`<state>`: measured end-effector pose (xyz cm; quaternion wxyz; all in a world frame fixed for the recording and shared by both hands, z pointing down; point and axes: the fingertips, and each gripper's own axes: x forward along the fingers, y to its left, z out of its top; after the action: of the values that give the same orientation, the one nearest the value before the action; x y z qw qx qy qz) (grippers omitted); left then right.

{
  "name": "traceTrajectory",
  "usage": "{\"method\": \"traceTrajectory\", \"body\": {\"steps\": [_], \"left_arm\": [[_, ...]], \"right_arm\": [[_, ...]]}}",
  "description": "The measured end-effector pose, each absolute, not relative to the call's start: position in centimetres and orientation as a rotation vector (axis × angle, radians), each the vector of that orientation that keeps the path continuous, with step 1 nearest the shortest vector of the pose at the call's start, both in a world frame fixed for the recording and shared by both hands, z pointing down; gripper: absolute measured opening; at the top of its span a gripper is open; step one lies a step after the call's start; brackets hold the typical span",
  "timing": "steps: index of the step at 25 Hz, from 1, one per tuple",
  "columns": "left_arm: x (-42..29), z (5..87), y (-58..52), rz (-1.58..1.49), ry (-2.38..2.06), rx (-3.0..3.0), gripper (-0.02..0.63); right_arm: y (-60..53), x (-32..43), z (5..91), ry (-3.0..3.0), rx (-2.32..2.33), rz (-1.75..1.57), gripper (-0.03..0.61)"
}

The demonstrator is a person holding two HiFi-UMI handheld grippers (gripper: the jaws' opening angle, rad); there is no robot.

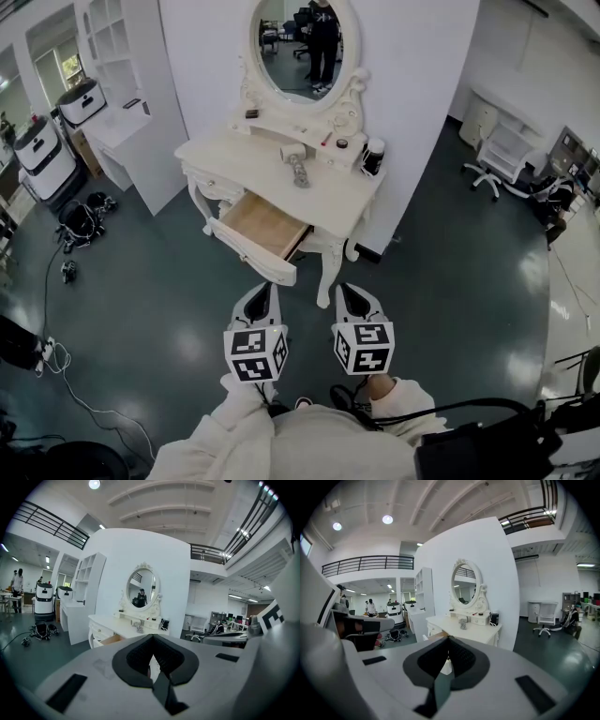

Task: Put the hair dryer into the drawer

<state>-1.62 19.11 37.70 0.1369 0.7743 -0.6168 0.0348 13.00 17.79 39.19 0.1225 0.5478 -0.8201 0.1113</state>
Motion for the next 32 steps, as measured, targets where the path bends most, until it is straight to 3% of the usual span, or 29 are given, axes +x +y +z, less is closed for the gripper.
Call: {"method": "traceTrajectory", "body": {"steps": [14, 32], "left_arm": [[-1.4, 39.7, 16.1, 0.109, -1.74, 2.191, 0.003], [-5.3, 39.3, 3.9, 0.11, -1.748, 2.205, 0.003]], "right_arm": [[14.9, 12.5, 41.8, -2.377, 1.56, 0.407, 0.061], [3.0, 8.5, 42.0, -2.367, 1.537, 0.428, 0.061]]}}
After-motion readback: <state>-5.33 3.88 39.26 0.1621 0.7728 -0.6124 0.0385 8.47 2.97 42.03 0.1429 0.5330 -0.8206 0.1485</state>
